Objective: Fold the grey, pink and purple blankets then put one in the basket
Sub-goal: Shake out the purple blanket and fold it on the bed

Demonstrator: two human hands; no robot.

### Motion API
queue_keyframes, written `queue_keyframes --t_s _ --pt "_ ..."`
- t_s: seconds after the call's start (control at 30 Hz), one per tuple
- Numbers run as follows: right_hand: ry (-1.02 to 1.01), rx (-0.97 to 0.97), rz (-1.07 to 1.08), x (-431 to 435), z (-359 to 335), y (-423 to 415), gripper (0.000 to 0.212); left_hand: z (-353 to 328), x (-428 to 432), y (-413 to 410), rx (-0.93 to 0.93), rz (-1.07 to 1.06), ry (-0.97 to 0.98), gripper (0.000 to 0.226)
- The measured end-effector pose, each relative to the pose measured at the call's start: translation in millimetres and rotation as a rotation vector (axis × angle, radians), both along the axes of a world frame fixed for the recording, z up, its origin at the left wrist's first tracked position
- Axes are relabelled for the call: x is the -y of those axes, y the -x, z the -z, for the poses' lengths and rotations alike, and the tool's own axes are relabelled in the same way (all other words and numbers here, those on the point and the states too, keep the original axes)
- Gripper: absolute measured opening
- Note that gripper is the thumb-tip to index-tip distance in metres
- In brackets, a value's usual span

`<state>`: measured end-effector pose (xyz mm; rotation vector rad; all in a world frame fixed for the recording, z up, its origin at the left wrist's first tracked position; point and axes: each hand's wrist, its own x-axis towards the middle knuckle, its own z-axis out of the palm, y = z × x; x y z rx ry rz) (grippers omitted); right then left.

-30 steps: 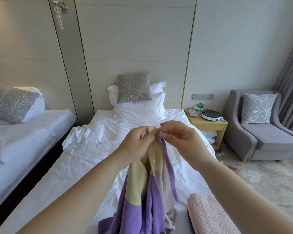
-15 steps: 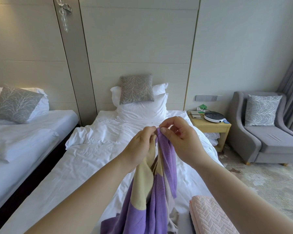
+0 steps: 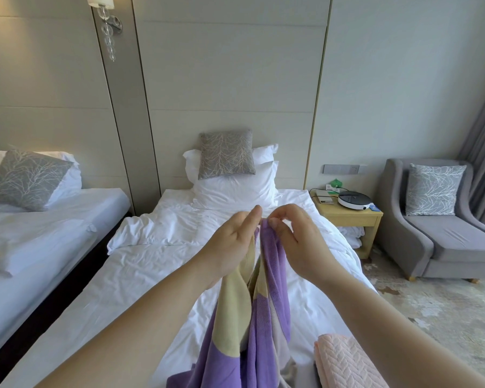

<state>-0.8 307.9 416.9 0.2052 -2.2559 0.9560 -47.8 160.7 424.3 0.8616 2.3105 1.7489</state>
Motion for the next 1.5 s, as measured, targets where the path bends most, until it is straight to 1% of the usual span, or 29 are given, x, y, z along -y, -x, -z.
queue_keyframes --t_s 0.03,0.07,0.1,0.17,0.2,0.23,0.37,0.53,0.6,0.67,0.77,0.87,0.93,1.03,1.1,1.2,1.27,1.33,1.4,1.5 --pt "0.065 0.065 -0.019 -2 -1 0 0.017 -2 1 2 -0.006 -0.022 0.024 0.056" --pt "0.103 0.103 -0.032 -5 -2 0 0.02 -4 3 5 0.002 -0.041 0.049 0.055" --pt "0.117 0.117 -0.038 -7 -3 0 0.022 -5 5 8 0.016 -0.048 0.073 0.048" --pt "0.133 0.124 -0.053 -9 -3 0 0.02 -8 7 11 0.063 -0.032 0.118 0.026" --pt "0.145 0.122 -0.067 -9 -4 -1 0.019 -9 7 11 0.085 -0.022 0.134 0.02" --pt "0.161 0.114 -0.081 -10 -5 -1 0.018 -10 7 12 0.098 -0.01 0.145 0.02" --pt "0.244 0.084 -0.123 -10 -7 -2 0.016 -9 6 13 0.095 0.02 0.123 0.021" --pt "0.278 0.04 -0.196 -1 -4 -3 0.016 -4 3 16 -0.046 -0.016 -0.017 0.019" --pt "0.278 0.038 -0.21 1 -4 -1 0.014 -5 1 13 -0.07 -0.063 -0.083 0.022" --pt "0.29 0.04 -0.21 2 -3 3 0.014 -4 -2 10 -0.061 -0.12 -0.152 0.023" --pt "0.3 0.024 -0.191 6 0 8 0.019 -4 -7 4 0.017 -0.177 -0.262 0.021" --pt "0.32 -0.005 -0.164 8 2 12 0.019 -1 -10 1 0.072 -0.162 -0.329 0.017" --pt "0.341 -0.011 -0.169 6 2 15 0.019 1 -8 0 0.067 -0.096 -0.337 0.014" --pt "0.423 0.04 -0.227 4 3 17 0.019 4 -3 0 0.01 -0.008 -0.308 0.024" --pt "0.452 0.073 -0.264 2 2 17 0.018 4 0 4 -0.038 -0.014 -0.277 0.027" --pt "0.464 0.14 -0.323 -4 1 16 0.01 -1 7 11 -0.103 -0.006 -0.212 0.03" --pt "0.418 0.234 -0.375 -6 1 15 0.009 -7 11 17 -0.122 -0.02 -0.224 0.034" --pt "0.307 0.308 -0.405 -2 3 13 0.014 -18 13 22 -0.161 -0.086 -0.277 0.032" --pt "0.154 0.31 -0.449 7 3 10 0.022 -31 16 26 -0.206 -0.157 -0.346 0.024" --pt "-0.091 0.27 -0.554 27 -2 4 0.03 -53 28 36 -0.243 -0.266 -0.397 0.025"
